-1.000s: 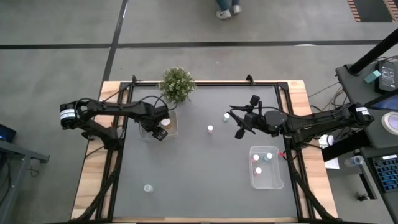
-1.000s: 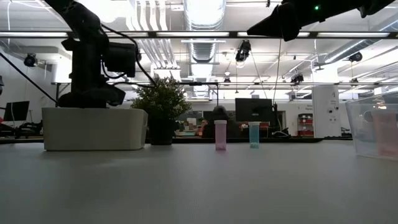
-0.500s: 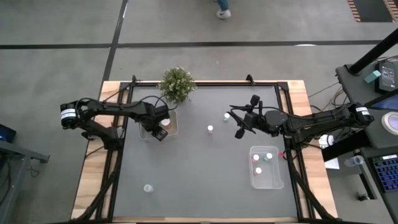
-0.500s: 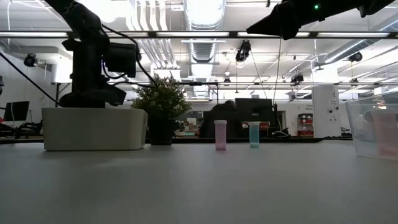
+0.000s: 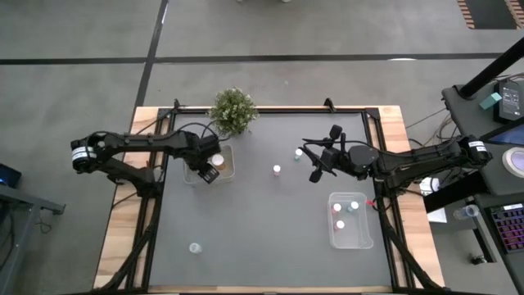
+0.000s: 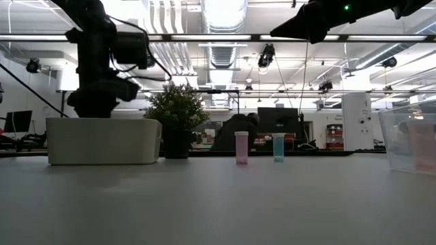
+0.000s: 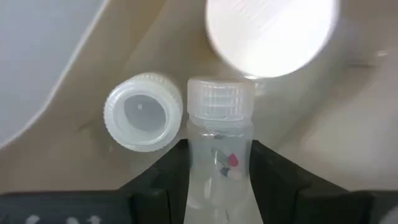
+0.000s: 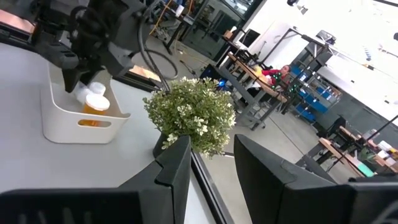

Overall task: Pick and place medicine bottles into bin by pill shape (circle, oval)
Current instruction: Put the top transparent pill bottle into the gray bin

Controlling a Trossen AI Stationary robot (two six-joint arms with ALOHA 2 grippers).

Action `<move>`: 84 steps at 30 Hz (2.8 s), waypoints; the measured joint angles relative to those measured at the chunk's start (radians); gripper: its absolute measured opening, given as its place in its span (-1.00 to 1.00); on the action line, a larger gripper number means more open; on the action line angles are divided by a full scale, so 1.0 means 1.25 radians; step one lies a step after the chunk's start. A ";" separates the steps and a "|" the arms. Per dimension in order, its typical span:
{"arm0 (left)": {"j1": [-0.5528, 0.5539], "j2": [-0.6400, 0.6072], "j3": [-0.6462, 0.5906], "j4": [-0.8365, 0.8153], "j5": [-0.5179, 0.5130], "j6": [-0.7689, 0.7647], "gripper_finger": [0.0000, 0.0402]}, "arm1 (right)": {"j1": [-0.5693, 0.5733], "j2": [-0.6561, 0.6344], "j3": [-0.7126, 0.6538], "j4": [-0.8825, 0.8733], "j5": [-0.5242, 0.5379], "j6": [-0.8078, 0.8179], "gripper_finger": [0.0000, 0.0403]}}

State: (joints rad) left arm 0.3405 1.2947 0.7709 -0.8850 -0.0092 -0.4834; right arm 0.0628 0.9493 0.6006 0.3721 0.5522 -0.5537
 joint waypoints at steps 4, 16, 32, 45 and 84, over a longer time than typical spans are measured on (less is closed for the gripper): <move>0.000 -0.043 0.003 0.001 0.001 0.018 -0.39 | 0.000 0.000 0.000 0.001 0.000 0.000 -0.44; -0.002 -0.208 0.004 0.028 0.000 0.112 -0.39 | -0.007 0.002 0.000 0.017 -0.033 0.007 -0.44; -0.079 -0.249 -0.016 0.633 0.000 0.477 -0.39 | -0.098 0.196 0.005 0.390 -0.324 0.112 -0.44; -0.108 -0.196 -0.133 1.038 0.009 0.542 -0.39 | -0.137 0.278 0.164 0.245 -0.429 0.248 -0.43; -0.122 -0.031 -0.149 1.373 0.048 0.489 -0.33 | -0.165 0.442 0.306 0.164 -0.451 0.242 -0.35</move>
State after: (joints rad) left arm 0.1883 1.2560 0.5842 0.8307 0.0509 0.1280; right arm -0.1440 1.5017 0.9836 0.5774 -0.0116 -0.2506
